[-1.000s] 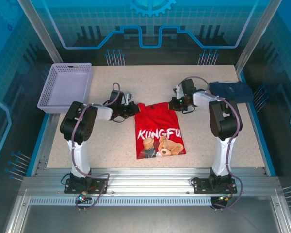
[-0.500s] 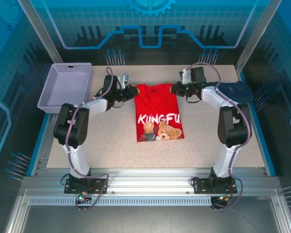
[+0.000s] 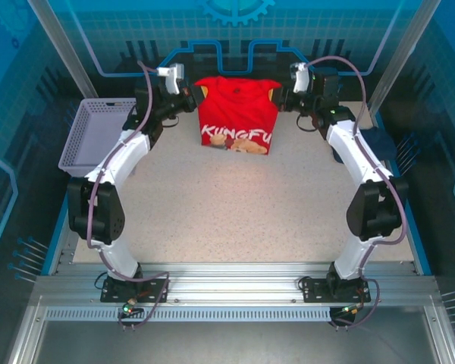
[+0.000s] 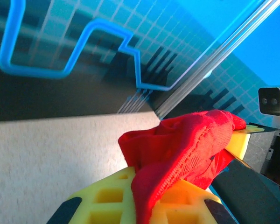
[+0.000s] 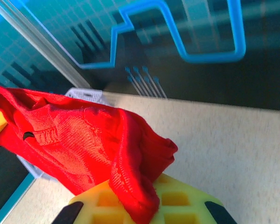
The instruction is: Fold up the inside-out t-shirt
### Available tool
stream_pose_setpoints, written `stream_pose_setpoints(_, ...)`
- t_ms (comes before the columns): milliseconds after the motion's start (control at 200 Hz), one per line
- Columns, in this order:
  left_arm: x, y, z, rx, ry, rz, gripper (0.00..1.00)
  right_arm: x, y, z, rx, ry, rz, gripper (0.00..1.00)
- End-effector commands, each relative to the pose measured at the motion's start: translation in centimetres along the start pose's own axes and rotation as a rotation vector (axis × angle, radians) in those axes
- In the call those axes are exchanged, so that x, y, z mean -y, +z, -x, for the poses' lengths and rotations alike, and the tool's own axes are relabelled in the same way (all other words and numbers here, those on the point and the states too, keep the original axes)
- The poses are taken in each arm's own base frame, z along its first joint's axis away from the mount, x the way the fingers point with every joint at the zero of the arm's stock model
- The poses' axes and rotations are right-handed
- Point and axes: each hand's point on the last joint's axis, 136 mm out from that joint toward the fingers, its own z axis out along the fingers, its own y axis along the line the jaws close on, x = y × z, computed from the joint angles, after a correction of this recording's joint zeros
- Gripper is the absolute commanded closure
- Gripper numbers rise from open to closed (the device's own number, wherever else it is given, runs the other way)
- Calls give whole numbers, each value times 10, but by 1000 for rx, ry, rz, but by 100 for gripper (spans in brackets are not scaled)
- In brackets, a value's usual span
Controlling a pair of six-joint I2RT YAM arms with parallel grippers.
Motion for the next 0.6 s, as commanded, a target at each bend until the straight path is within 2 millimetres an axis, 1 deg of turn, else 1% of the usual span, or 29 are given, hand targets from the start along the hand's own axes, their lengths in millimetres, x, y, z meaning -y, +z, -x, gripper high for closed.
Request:
stream_pose_setpoints(0,-8,7,38,81,118,34,100,9,8,45,123,-74,-11,98)
stream_pose_setpoints(50,-11,14,48,100,143,39,100,10,12,60,153,-93,-7,98)
stream_pose_setpoints(130,-16,26,63,129,170,40,100,10,21,76,184,-121,9,98)
stream_pose_setpoints(215,-22,37,69,143,169,35,100,9,29,83,188,-134,43,98)
stream_pose_setpoints(310,-24,41,69,128,142,33,100,11,32,81,157,-126,43,97)
stream_pose_setpoints(380,-19,35,67,118,126,30,100,6,27,75,125,-121,43,97)
stream_pose_setpoints(430,-15,28,62,112,109,31,100,3,21,68,105,-117,34,97)
stream_pose_setpoints(490,-4,15,57,116,102,18,100,-3,11,58,74,-113,28,97)
stream_pose_setpoints(590,17,-12,42,114,94,9,100,-16,-7,36,17,-114,11,97)
